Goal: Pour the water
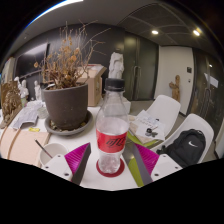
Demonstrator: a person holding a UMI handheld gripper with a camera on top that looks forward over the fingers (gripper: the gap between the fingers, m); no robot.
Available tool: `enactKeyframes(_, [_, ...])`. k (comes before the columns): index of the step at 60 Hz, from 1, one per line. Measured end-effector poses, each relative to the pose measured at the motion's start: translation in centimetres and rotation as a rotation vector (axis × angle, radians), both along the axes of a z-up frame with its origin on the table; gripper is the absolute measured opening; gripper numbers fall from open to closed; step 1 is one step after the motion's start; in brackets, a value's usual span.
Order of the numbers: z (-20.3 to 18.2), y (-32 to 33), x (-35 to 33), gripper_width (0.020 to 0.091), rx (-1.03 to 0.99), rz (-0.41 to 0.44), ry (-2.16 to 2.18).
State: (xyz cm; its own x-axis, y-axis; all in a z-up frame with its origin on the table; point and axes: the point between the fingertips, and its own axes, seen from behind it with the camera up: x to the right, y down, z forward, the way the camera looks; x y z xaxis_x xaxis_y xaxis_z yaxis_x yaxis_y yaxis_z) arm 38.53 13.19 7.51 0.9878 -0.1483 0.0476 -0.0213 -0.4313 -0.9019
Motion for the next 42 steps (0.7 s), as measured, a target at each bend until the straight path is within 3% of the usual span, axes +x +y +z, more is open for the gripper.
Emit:
enactKeyframes(14, [4.3,-7.9,-3.4,0.0853,-0.068,-0.052,-0.025])
enactKeyframes(42, [10.7,-28.7,-17.1,0.0858,-0.139,-0.077,0.034])
